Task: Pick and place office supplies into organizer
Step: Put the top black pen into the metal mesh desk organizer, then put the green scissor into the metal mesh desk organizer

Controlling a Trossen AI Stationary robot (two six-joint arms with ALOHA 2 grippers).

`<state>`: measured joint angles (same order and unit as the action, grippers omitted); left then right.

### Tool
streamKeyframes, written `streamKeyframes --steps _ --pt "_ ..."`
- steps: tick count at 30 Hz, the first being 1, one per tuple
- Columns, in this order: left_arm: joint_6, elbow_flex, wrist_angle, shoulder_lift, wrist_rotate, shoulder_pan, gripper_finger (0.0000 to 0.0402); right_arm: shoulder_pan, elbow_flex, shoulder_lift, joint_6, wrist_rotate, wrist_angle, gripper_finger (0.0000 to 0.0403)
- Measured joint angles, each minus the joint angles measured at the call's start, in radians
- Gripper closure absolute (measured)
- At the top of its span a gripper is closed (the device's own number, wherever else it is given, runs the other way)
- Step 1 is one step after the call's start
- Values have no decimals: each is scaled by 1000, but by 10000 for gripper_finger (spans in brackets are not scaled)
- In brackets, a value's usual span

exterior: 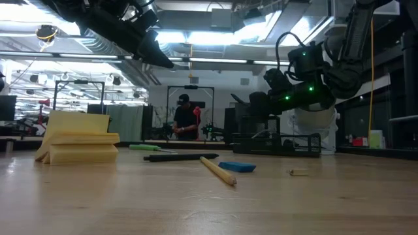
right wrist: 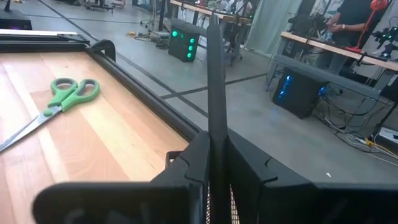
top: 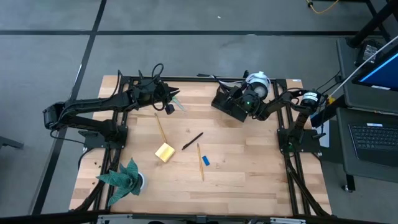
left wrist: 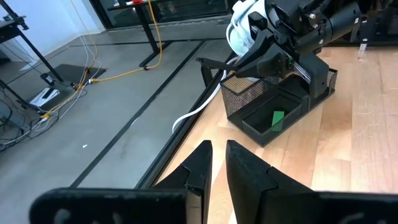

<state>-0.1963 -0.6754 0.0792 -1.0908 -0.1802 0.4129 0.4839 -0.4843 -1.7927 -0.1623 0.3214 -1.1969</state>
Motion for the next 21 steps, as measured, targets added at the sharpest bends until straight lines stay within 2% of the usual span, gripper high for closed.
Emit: streamKeyframes --steps 11,21 --pt "0 0 0 0 0 0 362 0 0 0 0 0 -2 324" --pt "0 0 0 0 0 0 364 0 -2 0 0 0 -16 318"
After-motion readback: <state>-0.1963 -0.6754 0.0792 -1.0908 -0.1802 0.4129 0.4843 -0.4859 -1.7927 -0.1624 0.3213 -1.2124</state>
